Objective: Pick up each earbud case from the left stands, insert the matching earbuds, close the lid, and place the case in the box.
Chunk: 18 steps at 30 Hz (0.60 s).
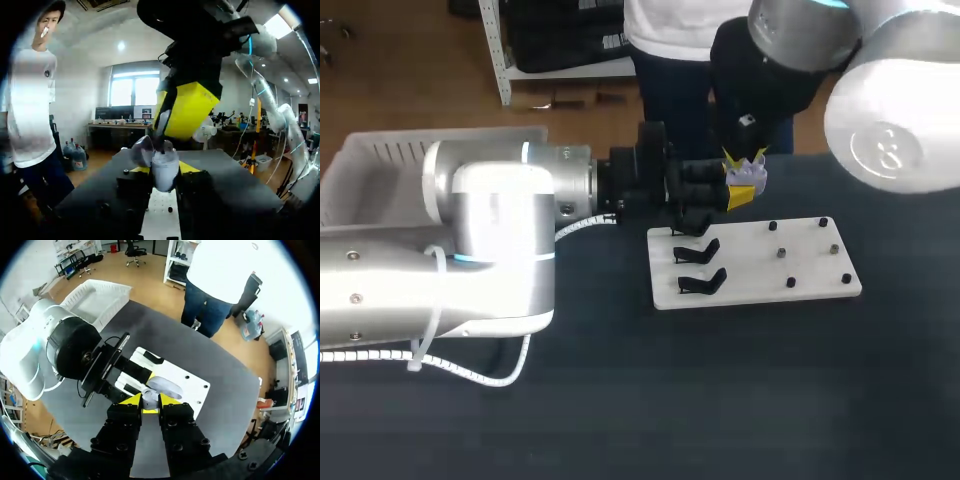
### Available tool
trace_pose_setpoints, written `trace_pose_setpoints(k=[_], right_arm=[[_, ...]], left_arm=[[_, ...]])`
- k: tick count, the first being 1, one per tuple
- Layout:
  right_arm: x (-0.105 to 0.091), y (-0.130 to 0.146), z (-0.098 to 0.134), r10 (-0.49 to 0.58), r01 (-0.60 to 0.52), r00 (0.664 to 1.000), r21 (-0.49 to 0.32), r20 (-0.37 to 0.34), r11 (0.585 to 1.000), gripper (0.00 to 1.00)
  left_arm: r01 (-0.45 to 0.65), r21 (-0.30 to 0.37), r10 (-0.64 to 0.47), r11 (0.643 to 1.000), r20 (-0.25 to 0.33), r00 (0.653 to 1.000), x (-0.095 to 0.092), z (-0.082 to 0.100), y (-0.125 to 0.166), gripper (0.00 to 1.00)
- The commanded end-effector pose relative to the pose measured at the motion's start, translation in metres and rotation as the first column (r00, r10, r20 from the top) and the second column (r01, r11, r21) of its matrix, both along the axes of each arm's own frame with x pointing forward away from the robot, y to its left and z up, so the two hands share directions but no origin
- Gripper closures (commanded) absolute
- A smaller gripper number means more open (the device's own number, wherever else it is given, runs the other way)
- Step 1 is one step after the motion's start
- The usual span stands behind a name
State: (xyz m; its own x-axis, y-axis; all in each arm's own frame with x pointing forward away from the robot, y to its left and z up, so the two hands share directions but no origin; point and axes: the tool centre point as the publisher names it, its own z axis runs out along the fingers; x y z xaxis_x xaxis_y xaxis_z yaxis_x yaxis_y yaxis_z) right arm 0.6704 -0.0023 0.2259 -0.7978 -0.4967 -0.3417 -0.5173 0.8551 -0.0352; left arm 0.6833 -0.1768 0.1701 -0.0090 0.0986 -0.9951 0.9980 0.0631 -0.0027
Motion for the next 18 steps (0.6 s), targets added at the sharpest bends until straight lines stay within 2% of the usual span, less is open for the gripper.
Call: trace_pose_setpoints(k=[1, 18], right_arm=[[0.0038, 0.0024, -0.0026, 0.003, -0.003, 1.000, -0.005, -0.008, 1.000, 1.00], [0.0016, -0.0008, -0.0071, 0.008, -0.008, 1.000, -0.021, -0.014, 1.000, 1.00]], left_arm=[[-0.007, -0.009, 0.007, 1.000, 0.006, 1.000, -0.0014, -0.0020, -0.0004, 1.00], [-0.007, -0.009, 0.007, 1.000, 0.006, 1.000, -0.0014, -0.0020, -0.0004, 1.00]])
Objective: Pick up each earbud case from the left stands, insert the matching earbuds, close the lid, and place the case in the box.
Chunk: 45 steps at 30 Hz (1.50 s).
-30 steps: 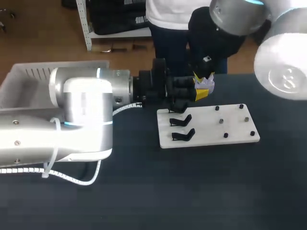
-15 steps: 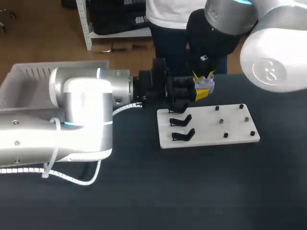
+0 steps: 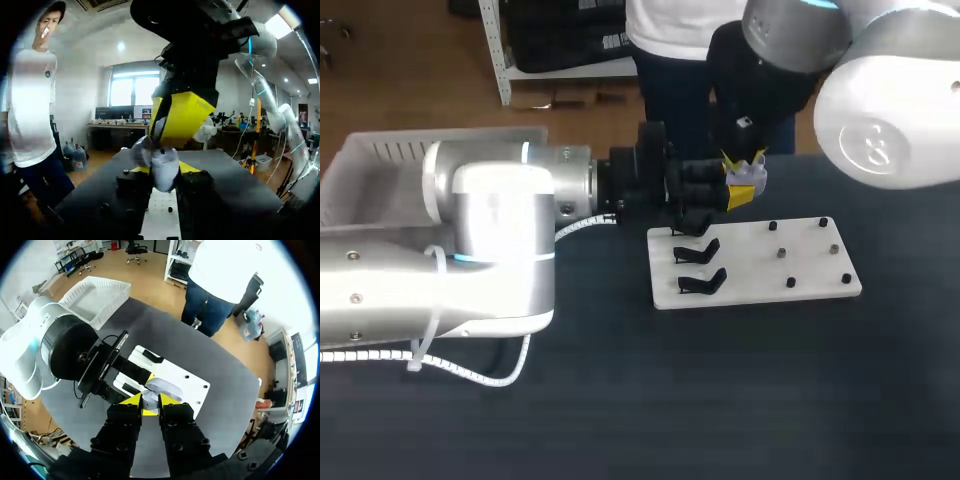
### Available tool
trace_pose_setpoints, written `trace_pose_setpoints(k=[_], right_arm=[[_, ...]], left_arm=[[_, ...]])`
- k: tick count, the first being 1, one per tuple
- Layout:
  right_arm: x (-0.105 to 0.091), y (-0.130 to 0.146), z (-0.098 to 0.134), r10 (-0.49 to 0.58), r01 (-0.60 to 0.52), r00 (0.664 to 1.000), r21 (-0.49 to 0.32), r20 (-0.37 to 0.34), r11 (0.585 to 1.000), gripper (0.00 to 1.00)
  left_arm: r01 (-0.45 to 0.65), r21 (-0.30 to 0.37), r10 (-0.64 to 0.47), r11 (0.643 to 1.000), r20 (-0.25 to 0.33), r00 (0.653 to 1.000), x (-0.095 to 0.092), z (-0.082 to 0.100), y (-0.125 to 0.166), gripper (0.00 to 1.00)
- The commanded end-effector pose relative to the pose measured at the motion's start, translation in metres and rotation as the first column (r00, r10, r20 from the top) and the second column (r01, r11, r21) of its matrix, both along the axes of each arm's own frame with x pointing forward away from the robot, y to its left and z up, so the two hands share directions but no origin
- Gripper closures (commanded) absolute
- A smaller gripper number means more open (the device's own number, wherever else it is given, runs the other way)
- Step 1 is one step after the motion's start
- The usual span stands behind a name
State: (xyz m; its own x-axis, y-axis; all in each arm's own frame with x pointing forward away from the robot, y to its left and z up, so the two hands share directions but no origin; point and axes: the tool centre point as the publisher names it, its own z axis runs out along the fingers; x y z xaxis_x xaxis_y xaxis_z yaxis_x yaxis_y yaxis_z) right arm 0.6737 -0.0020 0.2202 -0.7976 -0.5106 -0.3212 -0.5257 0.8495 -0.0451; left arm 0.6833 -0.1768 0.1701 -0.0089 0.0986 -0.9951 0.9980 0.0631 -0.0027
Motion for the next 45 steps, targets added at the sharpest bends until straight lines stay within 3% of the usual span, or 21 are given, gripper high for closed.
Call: trace_pose_setpoints(k=[1, 45], right_arm=[[-0.0019, -0.0012, -0.0016, -0.001, 0.001, 1.000, -0.001, -0.002, 1.000, 1.00], [-0.0041, 0.0054, -0.0092, 0.019, -0.019, 1.000, -0.020, -0.018, 1.000, 1.00]], left_arm=[[-0.007, -0.009, 0.007, 1.000, 0.006, 1.000, -0.0014, -0.0020, -0.0004, 1.00], [-0.007, -0.009, 0.007, 1.000, 0.006, 1.000, -0.0014, -0.0020, -0.0004, 1.00]])
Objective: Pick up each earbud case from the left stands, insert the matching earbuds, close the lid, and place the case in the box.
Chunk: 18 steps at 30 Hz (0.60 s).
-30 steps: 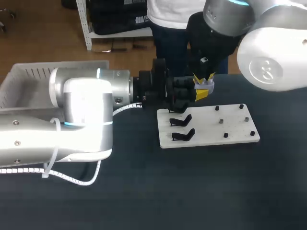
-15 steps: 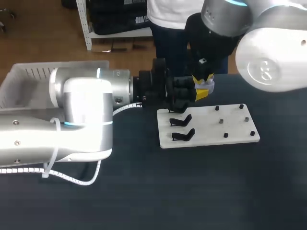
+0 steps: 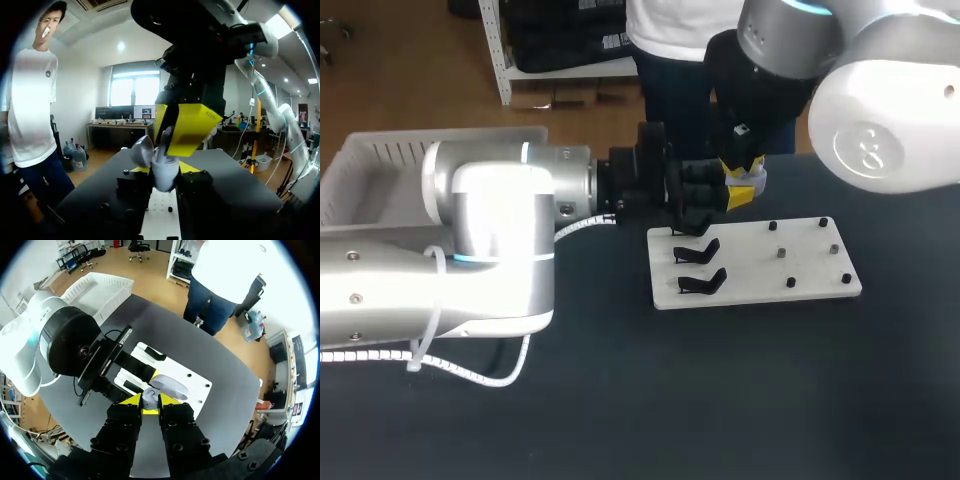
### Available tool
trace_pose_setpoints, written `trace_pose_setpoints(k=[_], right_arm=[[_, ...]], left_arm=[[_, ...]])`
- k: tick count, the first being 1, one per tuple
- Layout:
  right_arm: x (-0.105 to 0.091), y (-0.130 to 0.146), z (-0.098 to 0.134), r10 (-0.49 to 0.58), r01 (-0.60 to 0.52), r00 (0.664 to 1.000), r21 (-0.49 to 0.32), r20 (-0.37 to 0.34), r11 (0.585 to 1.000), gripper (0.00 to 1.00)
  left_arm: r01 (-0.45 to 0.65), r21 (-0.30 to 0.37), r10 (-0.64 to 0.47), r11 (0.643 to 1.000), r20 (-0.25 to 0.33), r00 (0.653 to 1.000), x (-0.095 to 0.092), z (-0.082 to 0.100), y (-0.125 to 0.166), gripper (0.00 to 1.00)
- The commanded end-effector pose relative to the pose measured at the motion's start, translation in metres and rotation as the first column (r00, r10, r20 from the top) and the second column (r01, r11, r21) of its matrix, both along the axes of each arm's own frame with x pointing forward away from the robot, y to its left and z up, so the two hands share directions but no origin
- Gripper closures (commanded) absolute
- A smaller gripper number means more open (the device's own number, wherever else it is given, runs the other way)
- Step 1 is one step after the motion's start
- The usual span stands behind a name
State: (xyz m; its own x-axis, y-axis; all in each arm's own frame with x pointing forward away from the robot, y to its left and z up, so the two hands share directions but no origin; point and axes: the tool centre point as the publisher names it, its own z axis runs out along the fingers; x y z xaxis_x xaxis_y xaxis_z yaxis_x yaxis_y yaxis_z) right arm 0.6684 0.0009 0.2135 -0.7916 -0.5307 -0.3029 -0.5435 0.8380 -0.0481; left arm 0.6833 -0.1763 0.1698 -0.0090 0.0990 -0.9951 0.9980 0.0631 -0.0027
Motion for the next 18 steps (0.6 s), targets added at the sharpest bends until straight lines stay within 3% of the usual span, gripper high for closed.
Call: trace_pose_setpoints(k=[1, 12, 13, 15, 18], right_arm=[[0.0013, 0.0026, -0.0028, -0.001, 0.001, 1.000, -0.008, -0.004, 1.000, 1.00], [0.0013, 0.0031, -0.0051, 0.007, -0.007, 1.000, -0.033, -0.002, 0.999, 1.00], [0.0008, 0.0031, -0.0053, 0.008, -0.008, 1.000, -0.034, -0.002, 0.999, 0.97], [0.0001, 0.0031, -0.0055, 0.009, -0.009, 1.000, -0.036, -0.003, 0.999, 0.82], [-0.0012, 0.0028, -0.0053, 0.009, -0.009, 1.000, -0.036, -0.002, 0.999, 0.76]], left_arm=[[-0.007, -0.009, 0.007, 1.000, 0.006, 1.000, -0.0014, -0.0016, -0.0009, 1.00], [-0.007, -0.009, 0.007, 1.000, 0.006, 1.000, -0.0014, -0.0016, -0.0009, 1.00], [-0.007, -0.009, 0.007, 1.000, 0.006, 1.000, -0.0014, -0.0016, -0.0009, 1.00], [-0.007, -0.009, 0.007, 1.000, 0.006, 1.000, -0.0014, -0.0016, -0.0009, 1.00], [-0.007, -0.009, 0.007, 1.000, 0.006, 1.000, -0.0014, -0.0016, -0.0009, 1.00]])
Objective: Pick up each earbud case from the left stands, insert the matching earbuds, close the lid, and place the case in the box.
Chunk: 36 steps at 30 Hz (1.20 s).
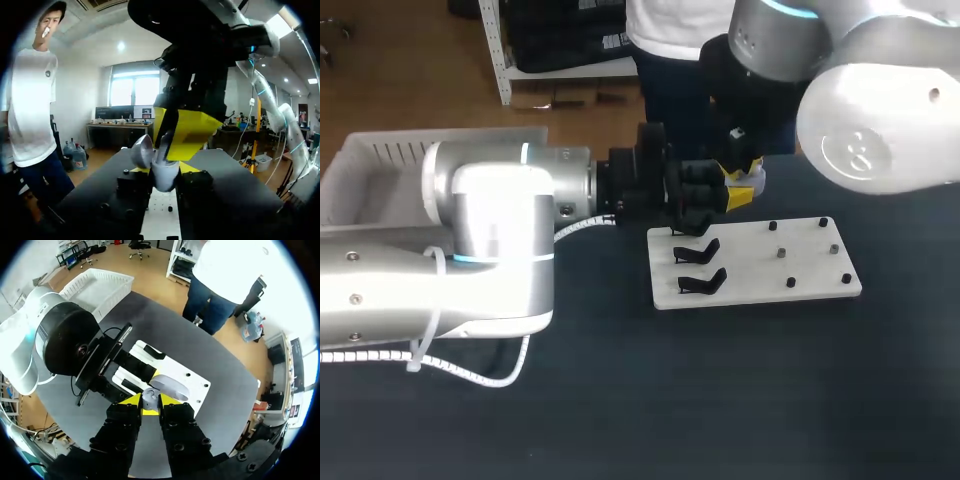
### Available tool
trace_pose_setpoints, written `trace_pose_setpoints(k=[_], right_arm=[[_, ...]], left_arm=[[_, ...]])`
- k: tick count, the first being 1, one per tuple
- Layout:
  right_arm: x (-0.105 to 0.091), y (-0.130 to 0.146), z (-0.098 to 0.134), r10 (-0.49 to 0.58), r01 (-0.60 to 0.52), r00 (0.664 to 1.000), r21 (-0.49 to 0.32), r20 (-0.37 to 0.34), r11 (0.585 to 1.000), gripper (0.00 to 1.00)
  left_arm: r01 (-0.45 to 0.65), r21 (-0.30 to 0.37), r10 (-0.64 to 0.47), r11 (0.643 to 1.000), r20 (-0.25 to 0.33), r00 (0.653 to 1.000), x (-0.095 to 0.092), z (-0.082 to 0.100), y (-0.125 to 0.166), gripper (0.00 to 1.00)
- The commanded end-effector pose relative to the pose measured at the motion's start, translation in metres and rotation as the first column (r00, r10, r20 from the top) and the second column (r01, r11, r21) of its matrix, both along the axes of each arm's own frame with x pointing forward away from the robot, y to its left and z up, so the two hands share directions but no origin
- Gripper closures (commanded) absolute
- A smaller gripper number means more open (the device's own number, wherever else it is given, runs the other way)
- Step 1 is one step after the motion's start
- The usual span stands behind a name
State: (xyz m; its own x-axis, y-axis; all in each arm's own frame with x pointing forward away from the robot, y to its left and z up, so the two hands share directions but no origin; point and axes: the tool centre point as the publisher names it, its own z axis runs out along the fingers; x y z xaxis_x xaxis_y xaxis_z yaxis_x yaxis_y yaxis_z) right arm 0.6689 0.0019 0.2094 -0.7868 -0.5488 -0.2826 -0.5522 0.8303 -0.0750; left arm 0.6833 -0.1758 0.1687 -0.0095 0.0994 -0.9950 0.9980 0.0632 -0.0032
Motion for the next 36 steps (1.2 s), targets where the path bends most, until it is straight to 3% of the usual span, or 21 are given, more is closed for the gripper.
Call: trace_pose_setpoints(k=[1, 10, 32, 36], right_arm=[[-0.002, 0.002, -0.001, 0.000, 0.000, 1.000, -0.002, 0.002, 1.000, 0.75], [-0.004, 0.000, 0.001, -0.001, 0.001, 1.000, 0.002, 0.010, 1.000, 0.62], [0.005, -0.004, 0.006, -0.018, 0.018, 0.999, -0.003, 0.028, 1.000, 0.61], [0.000, -0.006, 0.017, -0.009, 0.009, 0.999, 0.012, 0.037, 1.000, 0.61]], left_arm=[[-0.007, -0.010, 0.007, 1.000, 0.007, 1.000, -0.001, -0.001, -0.001, 1.00], [-0.007, -0.010, 0.007, 1.000, 0.007, 1.000, -0.001, -0.001, -0.001, 1.00], [-0.007, -0.010, 0.007, 1.000, 0.007, 1.000, -0.001, -0.001, -0.001, 1.00], [-0.007, -0.010, 0.007, 1.000, 0.007, 1.000, -0.001, -0.001, -0.001, 1.00]])
